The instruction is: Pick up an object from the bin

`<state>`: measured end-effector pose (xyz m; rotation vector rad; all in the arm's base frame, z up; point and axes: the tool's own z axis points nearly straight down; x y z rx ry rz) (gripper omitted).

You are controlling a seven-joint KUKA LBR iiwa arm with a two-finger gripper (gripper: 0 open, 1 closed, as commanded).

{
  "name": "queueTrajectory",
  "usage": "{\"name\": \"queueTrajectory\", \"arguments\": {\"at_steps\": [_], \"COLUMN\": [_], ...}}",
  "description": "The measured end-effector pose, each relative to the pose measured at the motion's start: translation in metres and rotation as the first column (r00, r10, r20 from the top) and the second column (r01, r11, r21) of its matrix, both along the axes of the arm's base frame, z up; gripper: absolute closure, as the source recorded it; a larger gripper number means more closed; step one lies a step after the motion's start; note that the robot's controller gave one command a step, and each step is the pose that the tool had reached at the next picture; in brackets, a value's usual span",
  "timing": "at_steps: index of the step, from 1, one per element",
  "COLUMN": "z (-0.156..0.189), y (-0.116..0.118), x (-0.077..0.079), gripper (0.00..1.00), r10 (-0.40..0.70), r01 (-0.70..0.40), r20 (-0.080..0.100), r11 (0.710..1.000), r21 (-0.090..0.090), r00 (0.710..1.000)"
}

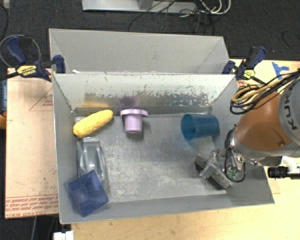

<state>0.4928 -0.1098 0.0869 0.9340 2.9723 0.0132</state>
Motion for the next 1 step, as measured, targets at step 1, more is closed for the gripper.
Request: {"name": "queueTrajectory", "arguments": {"at_steps": [1], "z": [0.0299], "y": [0.0003], "x": [-0.0004], "gripper": [1.00], "r10": [0.001], "r01": [-0.001], "r20": [-0.001], "r11": [1.000], "r21": [0.000], "r00": [1.000]}}
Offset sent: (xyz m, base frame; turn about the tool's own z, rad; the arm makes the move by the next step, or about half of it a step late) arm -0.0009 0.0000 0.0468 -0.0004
